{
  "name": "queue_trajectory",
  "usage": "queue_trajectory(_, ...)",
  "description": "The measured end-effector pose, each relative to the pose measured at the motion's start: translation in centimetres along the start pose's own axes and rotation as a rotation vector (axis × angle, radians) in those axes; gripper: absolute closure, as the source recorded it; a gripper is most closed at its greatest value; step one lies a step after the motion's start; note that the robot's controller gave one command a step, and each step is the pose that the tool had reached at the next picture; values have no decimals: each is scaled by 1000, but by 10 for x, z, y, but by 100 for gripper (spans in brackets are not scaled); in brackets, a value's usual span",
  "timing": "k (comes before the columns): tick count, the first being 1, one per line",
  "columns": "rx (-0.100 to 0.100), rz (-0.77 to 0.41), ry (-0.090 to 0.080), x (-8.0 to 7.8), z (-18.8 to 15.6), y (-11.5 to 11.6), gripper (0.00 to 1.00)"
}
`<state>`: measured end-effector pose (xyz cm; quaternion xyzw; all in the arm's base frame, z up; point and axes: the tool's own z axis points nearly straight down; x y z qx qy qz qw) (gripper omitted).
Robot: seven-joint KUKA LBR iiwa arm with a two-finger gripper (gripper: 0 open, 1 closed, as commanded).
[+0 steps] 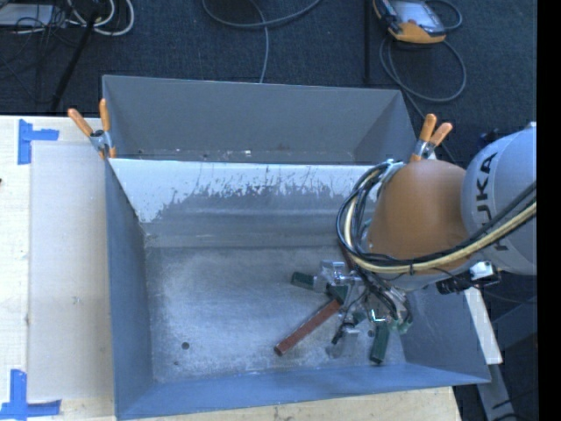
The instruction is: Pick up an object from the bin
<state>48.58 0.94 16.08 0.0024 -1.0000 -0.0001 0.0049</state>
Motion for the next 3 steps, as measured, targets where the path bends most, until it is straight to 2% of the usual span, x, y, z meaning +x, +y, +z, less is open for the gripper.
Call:
queue_trajectory(1,-1,-53,-34,9,90,12,0)
queue_trajectory(2,0,-55,-11,15,91,12,100)
queue_trajectory(3,-1,15,-17,3,-54,32,100)
